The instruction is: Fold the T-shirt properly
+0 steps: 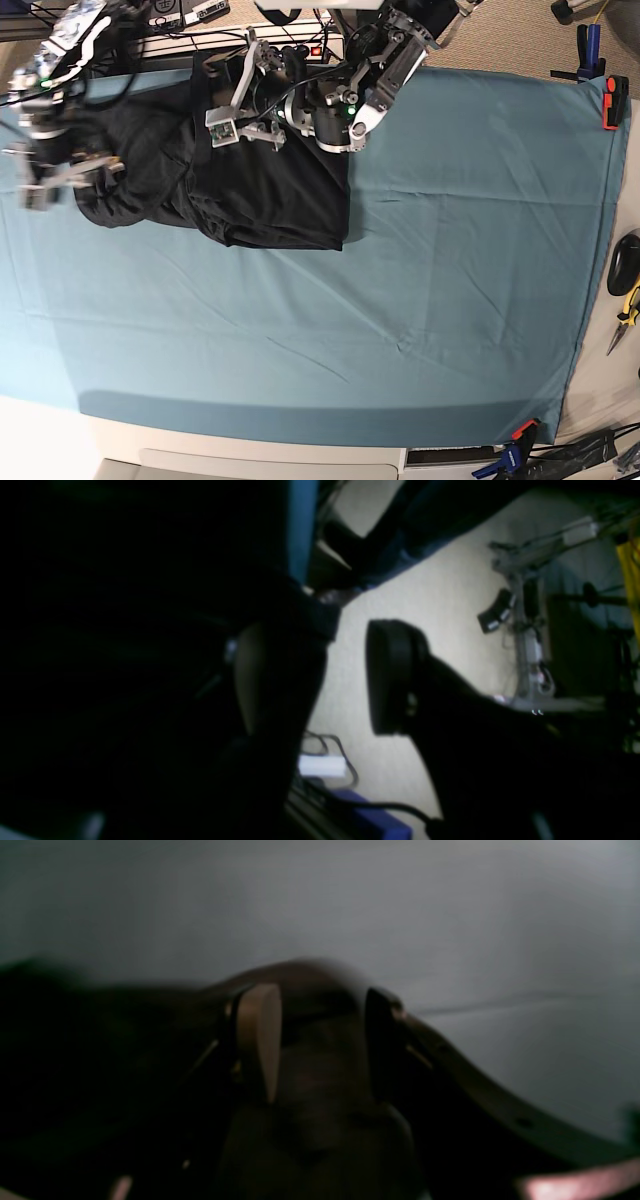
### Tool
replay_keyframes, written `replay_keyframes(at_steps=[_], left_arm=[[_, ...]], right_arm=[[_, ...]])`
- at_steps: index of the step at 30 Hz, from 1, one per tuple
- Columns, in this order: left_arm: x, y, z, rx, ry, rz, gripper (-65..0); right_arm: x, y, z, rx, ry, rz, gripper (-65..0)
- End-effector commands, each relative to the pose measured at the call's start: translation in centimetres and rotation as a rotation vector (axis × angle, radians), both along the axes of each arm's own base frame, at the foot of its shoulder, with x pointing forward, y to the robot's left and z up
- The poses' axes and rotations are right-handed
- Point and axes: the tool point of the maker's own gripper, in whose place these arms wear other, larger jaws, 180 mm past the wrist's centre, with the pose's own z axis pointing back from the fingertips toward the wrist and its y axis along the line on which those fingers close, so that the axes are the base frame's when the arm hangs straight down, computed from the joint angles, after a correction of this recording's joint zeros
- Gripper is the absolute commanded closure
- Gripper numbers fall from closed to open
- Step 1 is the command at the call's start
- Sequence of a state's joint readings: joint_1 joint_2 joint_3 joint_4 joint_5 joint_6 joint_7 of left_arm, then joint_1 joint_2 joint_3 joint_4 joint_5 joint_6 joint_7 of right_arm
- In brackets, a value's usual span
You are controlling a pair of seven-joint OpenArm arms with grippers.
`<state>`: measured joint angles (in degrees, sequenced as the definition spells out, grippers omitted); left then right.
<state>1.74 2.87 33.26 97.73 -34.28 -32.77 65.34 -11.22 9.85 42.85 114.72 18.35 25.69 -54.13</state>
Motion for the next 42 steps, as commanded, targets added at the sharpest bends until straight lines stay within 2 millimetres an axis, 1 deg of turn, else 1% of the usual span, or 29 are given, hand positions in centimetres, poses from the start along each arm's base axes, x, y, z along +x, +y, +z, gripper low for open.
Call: replay_keyframes(at_steps=[1,3,4,6,8,10,13,15,17,20,22,26,30,31,32,33,35,36,39,41,42], left_arm=[[0.7,-0.7,2.1,-0.073,-0.016,0.016,-31.0],[1.1,-0.2,2.3,-0.084,-0.017,0.027,-30.8],[1.3,0.2,2.2,-0.081,-0.022,0.030,-30.8],[1.7,0.9,1.7,-0.065,-0.024,0.043,-30.8],[1.9,1.5,1.3,-0.052,-0.023,0.052,-30.8],[2.1,1.8,1.1,-0.046,-0.023,0.061,-30.8],[2.3,1.8,1.2,-0.052,-0.024,0.067,-30.8],[2.3,1.7,1.3,-0.056,-0.024,0.068,-30.8],[2.3,1.7,1.3,-0.056,-0.024,0.068,-30.8],[2.3,1.7,1.3,-0.057,-0.028,0.063,-30.8],[2.2,1.7,1.3,-0.059,-0.032,0.059,-30.8],[2.2,1.7,1.3,-0.059,-0.032,0.059,-30.8],[2.3,1.8,1.2,-0.054,-0.035,0.060,-30.8],[2.3,1.8,1.2,-0.052,-0.036,0.060,-30.8],[2.3,1.8,1.2,-0.052,-0.036,0.060,-30.8],[2.3,1.8,1.2,-0.052,-0.036,0.060,-30.0],[2.4,1.9,1.1,-0.045,-0.036,0.061,-25.9],[2.6,2.1,1.1,-0.043,-0.036,0.069,-24.2],[4.0,3.2,1.5,-0.053,-0.041,0.121,-23.8],[5.0,4.4,1.7,-0.058,-0.043,0.162,-23.8],[5.6,5.2,1.6,-0.054,-0.046,0.185,-23.8]], right_arm=[[0.1,-2.0,2.1,-0.039,-0.058,-0.032,-27.7],[-0.8,-5.2,2.3,0.016,-0.081,-0.106,-28.0],[-1.3,-6.6,1.9,0.076,-0.089,-0.138,-30.5],[-1.9,-8.9,0.4,0.230,-0.089,-0.187,-35.6],[-2.2,-10.4,-1.4,0.379,-0.079,-0.211,-38.9],[-2.2,-10.9,-3.1,0.509,-0.052,-0.200,-39.9],[-1.4,-9.7,-4.6,0.694,-0.049,-0.109,-39.9],[-1.0,-9.1,-5.3,0.793,-0.066,-0.073,-39.9],[-0.7,-8.3,-6.4,0.872,-0.053,-0.051,-39.9],[-0.5,-5.7,-8.5,0.961,0.031,0.017,-39.9],[-0.3,-3.8,-9.6,0.996,0.092,0.064,-39.9],[0.8,-0.1,-10.6,1.033,0.170,0.168,-39.9],[0.9,2.4,-12.0,1.036,0.257,0.230,-39.9],[1.0,2.8,-12.0,1.043,0.255,0.244,-39.7],[1.2,3.2,-11.8,1.055,0.242,0.258,-37.1],[1.5,3.5,-11.4,1.062,0.214,0.283,-30.0],[2.2,3.8,-10.2,1.099,0.142,0.311,-7.1],[2.6,3.9,-9.4,1.126,0.095,0.323,0.0],[2.8,4.4,-8.4,1.108,0.059,0.346,0.0],[3.2,5.5,-7.1,1.073,0.022,0.396,0.0],[3.4,6.5,-6.2,1.046,0.005,0.435,0.0]])
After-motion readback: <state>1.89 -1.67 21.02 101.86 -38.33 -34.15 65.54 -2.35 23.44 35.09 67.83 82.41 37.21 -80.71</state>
